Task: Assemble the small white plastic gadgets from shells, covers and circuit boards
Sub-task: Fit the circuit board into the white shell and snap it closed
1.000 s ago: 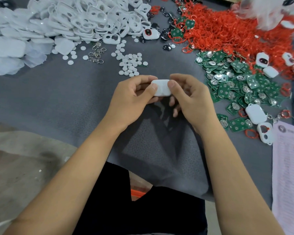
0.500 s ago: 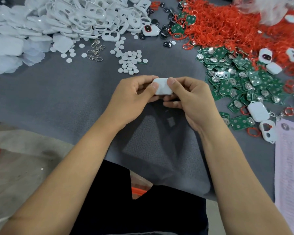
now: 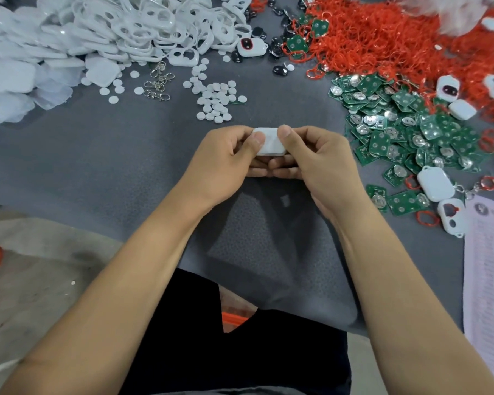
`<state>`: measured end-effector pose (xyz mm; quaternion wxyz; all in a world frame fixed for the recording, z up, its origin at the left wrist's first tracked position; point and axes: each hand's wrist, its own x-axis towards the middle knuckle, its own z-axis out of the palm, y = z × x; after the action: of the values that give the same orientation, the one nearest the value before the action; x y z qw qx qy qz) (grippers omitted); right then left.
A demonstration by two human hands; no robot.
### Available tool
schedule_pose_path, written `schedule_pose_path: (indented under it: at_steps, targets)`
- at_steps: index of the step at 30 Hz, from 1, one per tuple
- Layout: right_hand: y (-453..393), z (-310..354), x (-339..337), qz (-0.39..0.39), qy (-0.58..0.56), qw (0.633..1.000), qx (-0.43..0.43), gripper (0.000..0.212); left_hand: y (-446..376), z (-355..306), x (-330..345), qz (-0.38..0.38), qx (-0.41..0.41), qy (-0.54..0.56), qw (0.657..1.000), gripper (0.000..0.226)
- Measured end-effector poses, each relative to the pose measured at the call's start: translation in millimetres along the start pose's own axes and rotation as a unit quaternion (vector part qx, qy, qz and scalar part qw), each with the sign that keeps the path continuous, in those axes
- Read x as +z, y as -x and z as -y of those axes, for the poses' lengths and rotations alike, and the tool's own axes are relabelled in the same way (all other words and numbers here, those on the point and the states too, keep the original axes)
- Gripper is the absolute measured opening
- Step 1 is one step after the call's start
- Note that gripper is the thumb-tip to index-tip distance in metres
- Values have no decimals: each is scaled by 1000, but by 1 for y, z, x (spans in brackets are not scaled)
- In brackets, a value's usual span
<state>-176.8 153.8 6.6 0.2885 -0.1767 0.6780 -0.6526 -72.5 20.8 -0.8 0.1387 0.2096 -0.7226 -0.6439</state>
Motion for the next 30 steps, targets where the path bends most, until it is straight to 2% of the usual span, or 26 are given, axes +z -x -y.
schedule_pose_path:
  at_steps: [4,10,15,24,30]
  targets:
    - [1,0,-7,57,2,998,-6,18,4,-1,2,-16,21,-1,1000,31]
    - [3,2,-7,75,56,995,-28,21,6,-1,4,-27,31,-9,999,29]
    - [3,0,-6,69,104,991,-53,21,8,-1,5,-22,43,-35,998,27]
    - [7,2,-6,66,33,997,4,19,4,-3,-1,49,53,-68,995,29]
    - [8,1,1,39,61,997,-23,15,1,1,0,20,39,-39,998,27]
